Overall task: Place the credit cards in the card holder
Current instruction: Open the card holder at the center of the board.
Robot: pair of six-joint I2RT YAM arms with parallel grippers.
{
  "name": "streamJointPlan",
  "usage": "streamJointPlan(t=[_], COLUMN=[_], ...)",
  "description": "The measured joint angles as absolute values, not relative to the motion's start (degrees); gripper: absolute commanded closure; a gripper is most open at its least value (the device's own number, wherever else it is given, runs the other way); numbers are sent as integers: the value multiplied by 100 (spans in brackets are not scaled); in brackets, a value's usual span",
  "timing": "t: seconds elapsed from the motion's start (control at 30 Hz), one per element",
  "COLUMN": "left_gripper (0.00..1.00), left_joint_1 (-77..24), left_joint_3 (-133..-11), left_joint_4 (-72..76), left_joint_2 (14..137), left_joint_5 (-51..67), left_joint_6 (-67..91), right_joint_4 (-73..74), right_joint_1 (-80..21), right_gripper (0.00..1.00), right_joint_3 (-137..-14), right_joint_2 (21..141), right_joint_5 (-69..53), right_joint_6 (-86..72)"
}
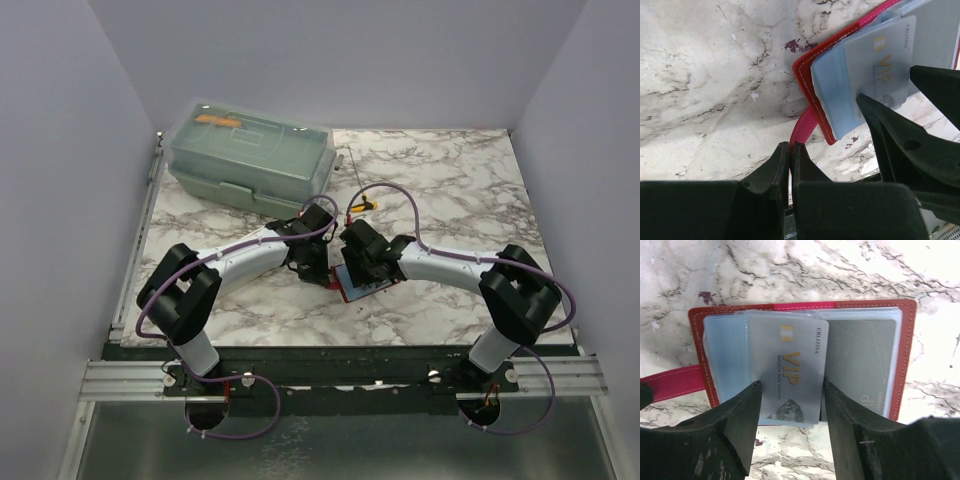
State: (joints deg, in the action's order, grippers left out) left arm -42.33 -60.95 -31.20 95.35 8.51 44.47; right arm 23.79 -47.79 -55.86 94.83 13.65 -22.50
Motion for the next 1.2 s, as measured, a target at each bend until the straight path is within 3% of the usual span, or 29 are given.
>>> streamJointPlan(t=[0.17,0.33,0.87,1.03,1.2], left_gripper=[100,100,100,100,100], left_joint_1=[-4233,-4233,-4233,-4233,-4233], left_joint_3=[-6095,-6095,-6097,-6097,-6097], left_joint_4=[-3120,-3122,-3135,-3138,-3140], left_joint_2=[9498,9494,9494,9491,9470], left_joint_5=[851,851,854,854,854], left_joint_6=[4447,4447,4416,4401,4401], right_joint_4=[2556,2665,2587,2467,2357], right_joint_1=[-4779,-4792,-5063,-5063,-5063], right_gripper=[27,24,52,51,41], right_joint_3=[-5610,-5625,-5804,-5802,-5795], right_joint_2=[9459,9459,9240,9279,9393], right_joint_5=[1649,1743,1507,1387,1315], right_joint_6=[-2296,-2303,-2403,-2438,-2449])
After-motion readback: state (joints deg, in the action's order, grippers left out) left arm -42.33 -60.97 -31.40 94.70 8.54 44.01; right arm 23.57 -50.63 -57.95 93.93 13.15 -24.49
